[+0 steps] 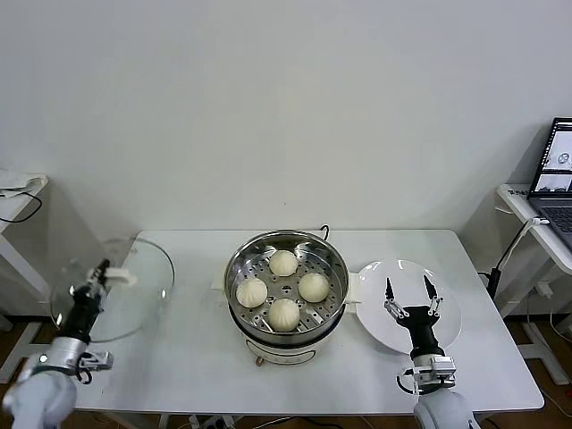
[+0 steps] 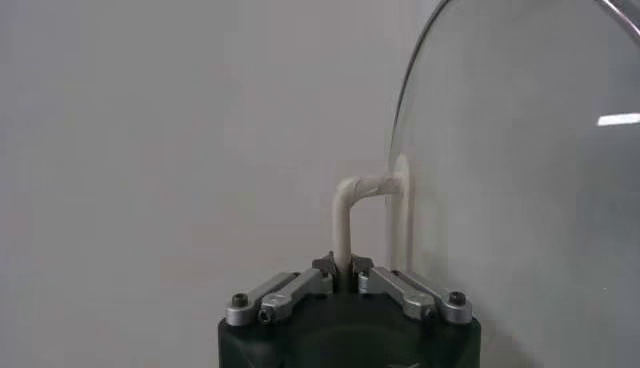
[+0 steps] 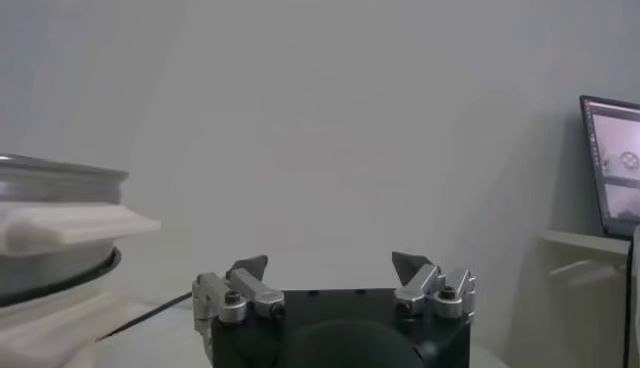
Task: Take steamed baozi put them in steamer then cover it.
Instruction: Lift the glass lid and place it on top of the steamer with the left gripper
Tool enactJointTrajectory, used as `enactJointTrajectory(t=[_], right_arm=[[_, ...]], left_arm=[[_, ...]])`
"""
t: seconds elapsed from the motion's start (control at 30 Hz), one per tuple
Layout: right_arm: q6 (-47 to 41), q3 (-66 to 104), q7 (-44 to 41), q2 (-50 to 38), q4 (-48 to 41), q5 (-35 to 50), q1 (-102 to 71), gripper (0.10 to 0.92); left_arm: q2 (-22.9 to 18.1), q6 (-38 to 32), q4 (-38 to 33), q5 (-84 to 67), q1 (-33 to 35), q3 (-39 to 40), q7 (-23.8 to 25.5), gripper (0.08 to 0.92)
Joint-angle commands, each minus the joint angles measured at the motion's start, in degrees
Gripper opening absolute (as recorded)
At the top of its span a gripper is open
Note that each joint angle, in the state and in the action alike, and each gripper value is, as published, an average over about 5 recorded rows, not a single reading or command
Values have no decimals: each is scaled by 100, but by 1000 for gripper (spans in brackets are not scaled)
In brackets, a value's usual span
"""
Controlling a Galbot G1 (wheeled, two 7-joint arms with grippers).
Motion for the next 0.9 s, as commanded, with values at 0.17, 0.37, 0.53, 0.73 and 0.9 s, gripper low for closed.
enactJointTrajectory(t=[0.17, 0.37, 0.53, 0.73, 0.9], right_arm=[[-7, 37, 20, 28, 65, 5, -20, 823], [-11, 92, 29, 50, 85, -7, -95, 823], [-16, 148, 37, 58, 49, -21, -134, 823], [-15, 173, 53, 94, -20, -25, -109, 823], [-15, 184, 56, 131, -46, -46, -100, 823]], left_arm=[[20, 1292, -3384, -324, -44, 1523, 899, 188], [-407, 2155, -3468, -14, -619, 3202, 1438, 188], [-749, 2606, -3248, 531, -886, 4039, 1903, 188], [-1057, 3051, -2618, 719, -1196, 4673, 2311, 188], [-1206, 3386, -2154, 885, -1332, 4935, 2673, 188]])
